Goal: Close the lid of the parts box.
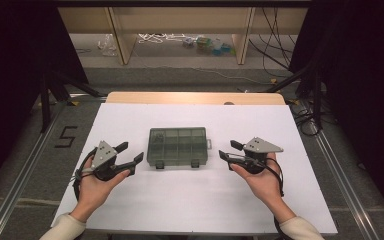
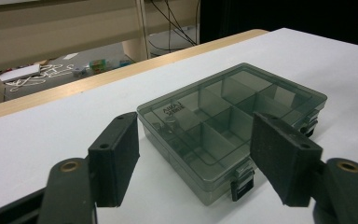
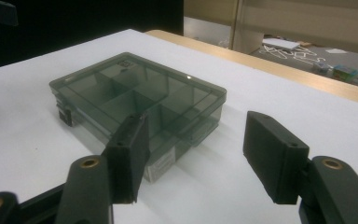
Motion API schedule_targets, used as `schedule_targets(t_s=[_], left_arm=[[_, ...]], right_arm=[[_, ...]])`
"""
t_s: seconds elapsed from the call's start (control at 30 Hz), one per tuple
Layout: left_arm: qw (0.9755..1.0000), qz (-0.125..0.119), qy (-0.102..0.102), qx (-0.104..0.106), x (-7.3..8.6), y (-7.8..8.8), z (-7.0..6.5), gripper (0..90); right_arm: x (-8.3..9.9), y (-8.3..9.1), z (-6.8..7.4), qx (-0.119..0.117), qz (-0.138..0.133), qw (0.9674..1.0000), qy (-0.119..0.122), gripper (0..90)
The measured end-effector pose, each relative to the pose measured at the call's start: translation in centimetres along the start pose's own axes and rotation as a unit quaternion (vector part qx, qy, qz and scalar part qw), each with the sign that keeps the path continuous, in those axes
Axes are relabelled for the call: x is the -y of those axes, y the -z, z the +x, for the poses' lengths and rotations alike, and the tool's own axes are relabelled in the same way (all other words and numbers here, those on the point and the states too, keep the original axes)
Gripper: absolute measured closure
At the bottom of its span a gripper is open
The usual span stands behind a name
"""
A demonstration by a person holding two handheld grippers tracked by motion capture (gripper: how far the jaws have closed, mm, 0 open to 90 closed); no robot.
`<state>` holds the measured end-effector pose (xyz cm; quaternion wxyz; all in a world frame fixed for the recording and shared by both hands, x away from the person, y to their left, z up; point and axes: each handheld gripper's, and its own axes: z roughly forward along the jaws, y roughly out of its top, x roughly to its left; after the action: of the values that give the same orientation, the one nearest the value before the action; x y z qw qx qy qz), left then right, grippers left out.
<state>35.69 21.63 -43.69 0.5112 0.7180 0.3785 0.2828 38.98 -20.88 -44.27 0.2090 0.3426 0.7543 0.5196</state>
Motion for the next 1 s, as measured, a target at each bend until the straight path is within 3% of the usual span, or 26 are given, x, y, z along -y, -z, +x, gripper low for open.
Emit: schedule_targets(t_s=[0.13, 0.27, 0.3, 0.37, 0.57, 0.8, 1.0], left_arm=[[1.0, -0.002, 0.001, -0.003, 0.2, 0.7, 0.1, 30.3], [1.0, -0.007, -0.001, -0.004, 0.3, 1.6, 0.0, 30.0], [1.0, -0.009, 0.0, -0.004, 0.4, 1.7, 0.0, 30.0], [0.9999, -0.009, 0.001, -0.005, 0.5, 2.0, 0.0, 29.9], [0.9999, -0.011, 0.003, -0.01, 1.0, 3.0, 0.2, 29.8], [0.9998, -0.008, 0.019, 0.0, 2.5, 3.9, -0.1, 29.1], [0.9999, -0.013, 0.01, 0.001, 3.0, 4.8, -0.4, 28.5]], right_arm=[[0.3, 0.8, -0.1, 0.012, -0.007, 0.9998, 0.011, 37.6], [0.7, 1.3, 0.1, 0.009, -0.007, 0.9999, 0.005, 36.8], [0.9, 1.4, 0.0, 0.012, -0.011, 0.9997, 0.016, 36.9], [1.1, 1.8, 0.0, 0.009, 0.0, 0.9999, 0.01, 36.8], [1.5, 2.7, 0.0, 0.017, -0.01, 0.9997, 0.016, 35.9], [2.5, 3.8, 0.4, 0.015, -0.007, 0.9999, 0.0, 35.0], [3.3, 4.7, 0.8, 0.009, -0.01, 0.9999, -0.006, 34.1]])
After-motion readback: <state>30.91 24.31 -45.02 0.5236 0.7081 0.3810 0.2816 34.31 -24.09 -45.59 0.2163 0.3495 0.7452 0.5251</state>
